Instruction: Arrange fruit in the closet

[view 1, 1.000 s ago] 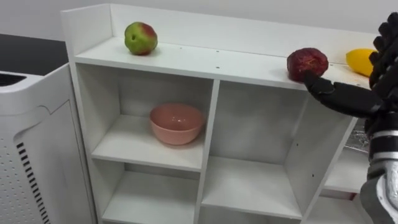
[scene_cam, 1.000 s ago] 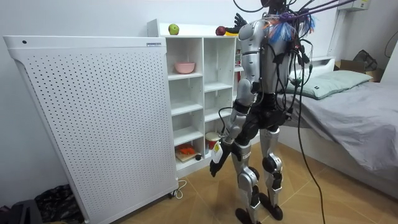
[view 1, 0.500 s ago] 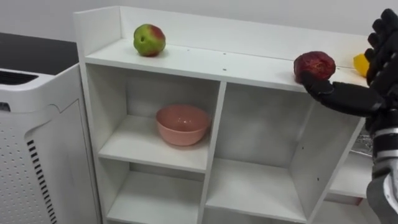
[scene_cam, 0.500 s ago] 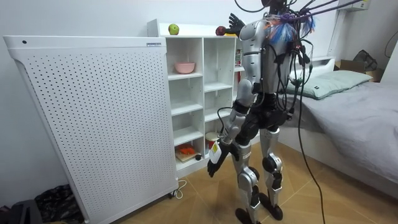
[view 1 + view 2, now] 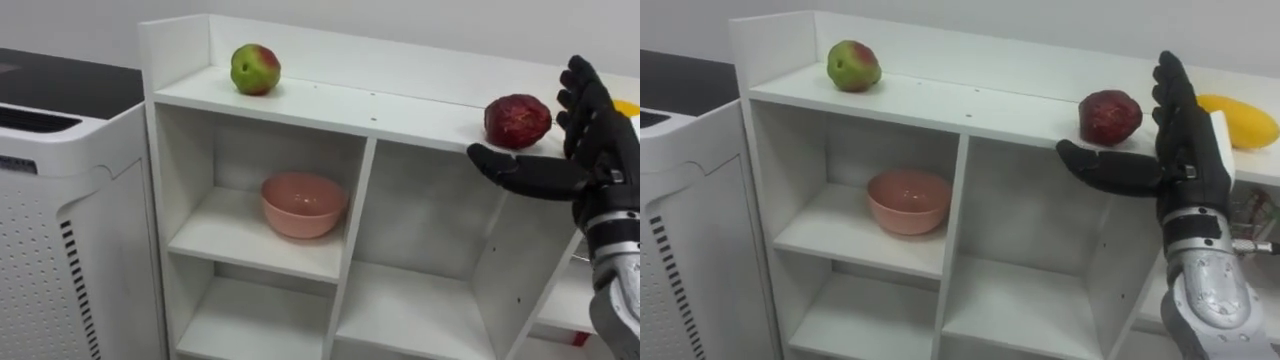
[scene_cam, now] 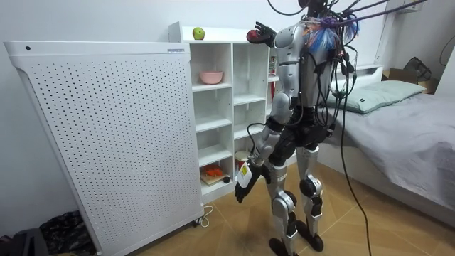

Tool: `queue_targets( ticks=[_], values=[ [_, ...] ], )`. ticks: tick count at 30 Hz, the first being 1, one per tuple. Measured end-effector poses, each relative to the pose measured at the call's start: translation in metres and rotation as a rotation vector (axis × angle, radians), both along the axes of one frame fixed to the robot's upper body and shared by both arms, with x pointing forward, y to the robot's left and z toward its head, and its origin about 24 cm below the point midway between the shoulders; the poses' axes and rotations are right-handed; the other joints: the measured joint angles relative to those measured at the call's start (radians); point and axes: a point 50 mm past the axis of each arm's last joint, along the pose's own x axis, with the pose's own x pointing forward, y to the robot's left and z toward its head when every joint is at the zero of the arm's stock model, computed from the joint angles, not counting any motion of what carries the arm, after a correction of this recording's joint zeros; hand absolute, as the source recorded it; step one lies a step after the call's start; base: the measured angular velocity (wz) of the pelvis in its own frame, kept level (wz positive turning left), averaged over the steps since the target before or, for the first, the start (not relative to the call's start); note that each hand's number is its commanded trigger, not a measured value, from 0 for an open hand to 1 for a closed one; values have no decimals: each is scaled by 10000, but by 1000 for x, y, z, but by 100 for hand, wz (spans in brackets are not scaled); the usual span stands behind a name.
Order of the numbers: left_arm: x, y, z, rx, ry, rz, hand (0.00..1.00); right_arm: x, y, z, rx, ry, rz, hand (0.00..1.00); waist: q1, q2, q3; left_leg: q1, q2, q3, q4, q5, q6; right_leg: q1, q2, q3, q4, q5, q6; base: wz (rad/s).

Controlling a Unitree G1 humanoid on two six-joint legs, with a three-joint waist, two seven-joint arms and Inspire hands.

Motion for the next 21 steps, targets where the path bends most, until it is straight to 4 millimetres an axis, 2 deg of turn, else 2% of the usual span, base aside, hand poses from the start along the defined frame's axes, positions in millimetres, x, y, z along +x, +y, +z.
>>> queue_targets(
  ticks=[3, 4, 5, 6, 7, 21],
  values=[
    [0, 2, 0, 38, 2, -1, 0, 1, 0, 1, 13, 0, -16, 0, 1, -54, 52, -2, 1, -1, 2, 0, 0, 1, -4, 0, -2, 0, 0, 0],
    [0, 2, 1, 50, -1, -1, 0, 2, 0, 2, 20, -26, -11, 27, -1, -73, 88, -13, 0, 2, 7, 0, 0, -6, -5, -2, -2, 0, 0, 0],
    [0, 2, 1, 58, -3, -1, 0, 2, 0, 3, 21, -44, -6, 71, -3, -84, 107, -25, 0, 3, 13, 0, 0, -14, -5, -4, -3, 0, 0, 0],
    [0, 3, 1, 65, 3, -1, 0, 2, 0, 3, 17, -61, -3, 96, -9, -104, 121, -43, 0, 3, 23, 0, -1, -26, -5, -10, -5, 0, 0, 0],
    [-1, 3, 1, 65, 17, 2, 0, 2, 0, 3, 8, -60, 2, 100, -14, -111, 121, -44, 0, 3, 24, 0, -1, -26, -5, -20, -5, 0, 0, 0],
    [0, 3, 1, 76, 13, -9, 0, 2, 0, 4, -16, -110, 0, 100, -5, -112, 115, -41, -3, -6, 49, 0, -1, -3, 2, -40, -4, 0, 0, 0]
  ],
)
